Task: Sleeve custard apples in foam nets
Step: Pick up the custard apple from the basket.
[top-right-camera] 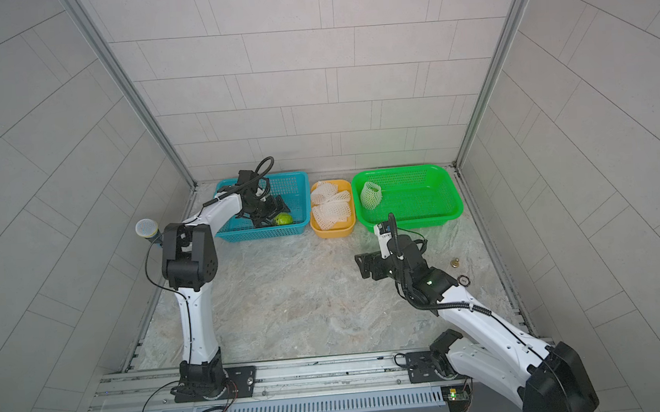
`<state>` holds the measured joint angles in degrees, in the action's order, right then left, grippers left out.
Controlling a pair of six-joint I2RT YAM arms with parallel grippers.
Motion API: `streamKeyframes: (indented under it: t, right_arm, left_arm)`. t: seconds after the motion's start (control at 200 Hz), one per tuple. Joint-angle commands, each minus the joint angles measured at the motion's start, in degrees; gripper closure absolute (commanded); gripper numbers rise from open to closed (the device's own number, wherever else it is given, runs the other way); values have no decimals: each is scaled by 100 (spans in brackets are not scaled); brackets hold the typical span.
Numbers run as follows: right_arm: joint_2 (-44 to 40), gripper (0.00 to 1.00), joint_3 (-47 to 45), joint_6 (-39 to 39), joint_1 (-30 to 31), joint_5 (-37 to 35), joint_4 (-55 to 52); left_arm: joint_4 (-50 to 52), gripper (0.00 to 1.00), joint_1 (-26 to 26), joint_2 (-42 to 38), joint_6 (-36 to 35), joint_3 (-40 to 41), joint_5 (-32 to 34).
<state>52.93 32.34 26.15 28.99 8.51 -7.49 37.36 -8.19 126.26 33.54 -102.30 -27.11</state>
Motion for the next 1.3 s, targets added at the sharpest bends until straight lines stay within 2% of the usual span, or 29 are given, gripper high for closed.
streamKeyframes:
  t: [0.0, 0.26, 0.455, 0.56, 0.871, 1.041, 1.291]
  right_arm:
    - [16, 6, -34, 56, 42, -87, 81]
    - [20, 6, -52, 58, 36, -118, 106]
    - [40, 6, -52, 48, 37, -161, 82]
    - [45, 6, -27, 30, 36, -174, 64]
    - [71, 6, 183, -83, 37, -262, -59]
    - [156, 6, 291, -159, 38, -222, -82]
    - [90, 6, 628, -385, 36, 148, -17]
  left_arm:
    - [75, 10, -51, 184, -24, 46, -65]
    - [104, 10, -100, 344, -3, 2, 5]
    - [125, 22, -105, 337, -8, 20, -13]
    - [111, 25, -108, 159, -22, 24, -64]
    - [451, 27, -85, -683, -260, -313, -10]
    - [544, 28, -76, -1225, -345, -243, -120]
    - [-135, 28, -85, -2655, 25, 774, -792]
